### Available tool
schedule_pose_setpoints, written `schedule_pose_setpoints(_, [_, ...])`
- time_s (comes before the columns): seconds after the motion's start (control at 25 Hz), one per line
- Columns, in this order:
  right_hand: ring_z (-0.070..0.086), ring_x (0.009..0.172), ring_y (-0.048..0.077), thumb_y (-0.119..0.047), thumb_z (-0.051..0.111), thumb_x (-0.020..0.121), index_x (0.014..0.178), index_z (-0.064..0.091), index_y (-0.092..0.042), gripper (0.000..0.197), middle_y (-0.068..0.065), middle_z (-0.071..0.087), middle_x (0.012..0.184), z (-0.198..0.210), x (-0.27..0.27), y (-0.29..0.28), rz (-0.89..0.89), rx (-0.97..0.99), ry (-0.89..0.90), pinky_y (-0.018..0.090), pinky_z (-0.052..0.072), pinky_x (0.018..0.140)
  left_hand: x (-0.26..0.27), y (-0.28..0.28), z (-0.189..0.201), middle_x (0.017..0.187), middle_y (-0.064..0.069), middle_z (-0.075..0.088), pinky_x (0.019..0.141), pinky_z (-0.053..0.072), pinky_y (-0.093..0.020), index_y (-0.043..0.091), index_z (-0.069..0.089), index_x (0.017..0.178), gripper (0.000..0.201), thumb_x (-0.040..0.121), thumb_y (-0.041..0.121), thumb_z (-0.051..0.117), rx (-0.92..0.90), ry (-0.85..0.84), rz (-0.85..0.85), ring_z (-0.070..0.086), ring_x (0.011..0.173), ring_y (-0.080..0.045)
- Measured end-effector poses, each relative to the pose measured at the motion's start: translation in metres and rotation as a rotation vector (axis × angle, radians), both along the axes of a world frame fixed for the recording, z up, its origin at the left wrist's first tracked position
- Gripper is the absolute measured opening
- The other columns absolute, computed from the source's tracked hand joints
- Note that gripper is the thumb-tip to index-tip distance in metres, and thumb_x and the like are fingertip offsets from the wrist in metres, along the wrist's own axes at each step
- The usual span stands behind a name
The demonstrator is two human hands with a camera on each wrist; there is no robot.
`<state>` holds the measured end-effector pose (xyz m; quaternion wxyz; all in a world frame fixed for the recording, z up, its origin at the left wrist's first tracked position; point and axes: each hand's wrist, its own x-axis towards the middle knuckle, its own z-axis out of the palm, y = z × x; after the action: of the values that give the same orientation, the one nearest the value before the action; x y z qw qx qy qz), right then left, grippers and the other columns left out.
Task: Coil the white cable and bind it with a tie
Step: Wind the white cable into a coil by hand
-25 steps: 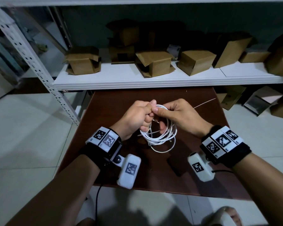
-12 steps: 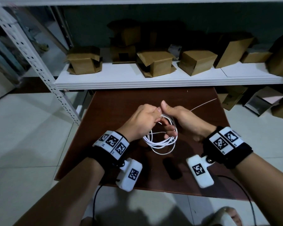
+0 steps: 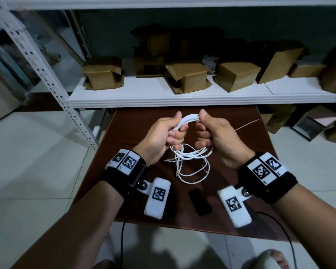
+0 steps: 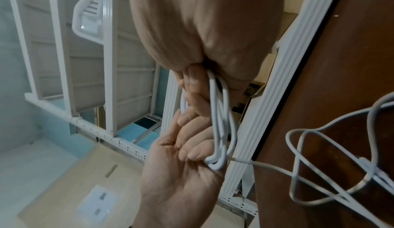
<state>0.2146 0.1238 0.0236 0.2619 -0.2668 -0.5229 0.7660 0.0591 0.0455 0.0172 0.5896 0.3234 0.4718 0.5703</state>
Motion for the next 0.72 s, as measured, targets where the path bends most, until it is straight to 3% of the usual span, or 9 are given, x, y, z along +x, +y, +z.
schedule_pose_setpoints(0.16, [0.021,0.045,0.011,-0.041,0.049,0.108,0.068,0.045,-0.014,0.049,-0.002,0.022,0.056,-0.004,0.001,-0.001,-0.014,-0.097,0.006,0.025,0.04,0.052,0.009,0.003,-0.004,0.052,0.008,0.024,0.041,0.017,-0.023,0.018,0.042,0.07,0.046,0.112,0.035,0.038,-0.02,0.199,0.124,0.016,0.042,-0.006])
schedule_pose_setpoints(0.32, [0.037,0.043,0.02,-0.028,0.051,0.1,0.069,0.05,-0.006,0.038,0.006,0.034,0.051,0.004,0.013,0.004,0.159,-0.09,-0.053,0.035,0.055,0.07,0.015,0.005,-0.003,0.05,0.007,0.027,0.041,0.014,-0.02,0.018,0.041,0.068,0.047,0.113,0.034,0.04,0.008,0.373,0.164,0.019,0.04,-0.006])
schedule_pose_setpoints(0.44, [0.046,0.041,0.024,-0.009,0.059,0.09,0.064,0.057,0.0,0.027,0.01,0.042,0.053,0.002,0.019,0.003,0.24,-0.012,-0.115,0.046,0.053,0.081,0.018,0.004,-0.007,0.048,0.01,0.036,0.044,0.026,-0.028,0.019,0.044,0.062,0.049,0.105,0.044,0.048,0.04,0.71,0.144,0.03,0.042,-0.009])
schedule_pose_setpoints(0.52, [0.042,0.038,0.019,0.001,0.055,0.09,0.058,0.058,-0.004,0.032,0.007,0.04,0.052,-0.001,0.018,0.001,0.268,-0.014,-0.191,0.043,0.054,0.078,0.019,0.003,-0.01,0.053,0.007,0.043,0.055,0.035,-0.037,0.013,0.046,0.059,0.054,0.103,0.044,0.05,0.032,0.998,0.095,0.039,0.052,-0.014])
schedule_pose_setpoints(0.56, [0.035,0.038,0.015,0.004,0.055,0.09,0.056,0.058,-0.008,0.036,0.004,0.036,0.051,0.0,0.017,0.0,0.262,0.007,-0.258,0.038,0.053,0.07,0.02,0.003,-0.012,0.054,0.007,0.044,0.057,0.035,-0.037,0.013,0.046,0.057,0.055,0.105,0.04,0.051,0.013,1.056,0.083,0.04,0.054,-0.015])
schedule_pose_setpoints(0.64, [0.026,0.043,0.012,0.001,0.059,0.085,0.052,0.06,-0.013,0.036,0.0,0.029,0.053,0.001,0.014,-0.002,0.197,0.088,-0.366,0.03,0.038,0.055,0.023,0.004,-0.016,0.049,0.008,0.041,0.051,0.031,-0.031,0.018,0.047,0.053,0.058,0.108,0.035,0.051,-0.002,0.955,0.085,0.037,0.047,-0.012])
schedule_pose_setpoints(0.72, [0.021,0.049,0.014,-0.007,0.063,0.073,0.058,0.062,-0.01,0.016,0.0,0.025,0.055,0.003,0.011,-0.003,0.087,0.114,-0.359,0.027,0.023,0.048,0.028,0.006,-0.016,0.046,0.008,0.035,0.042,0.021,-0.023,0.02,0.049,0.054,0.057,0.109,0.036,0.051,-0.004,0.588,0.106,0.027,0.037,-0.008])
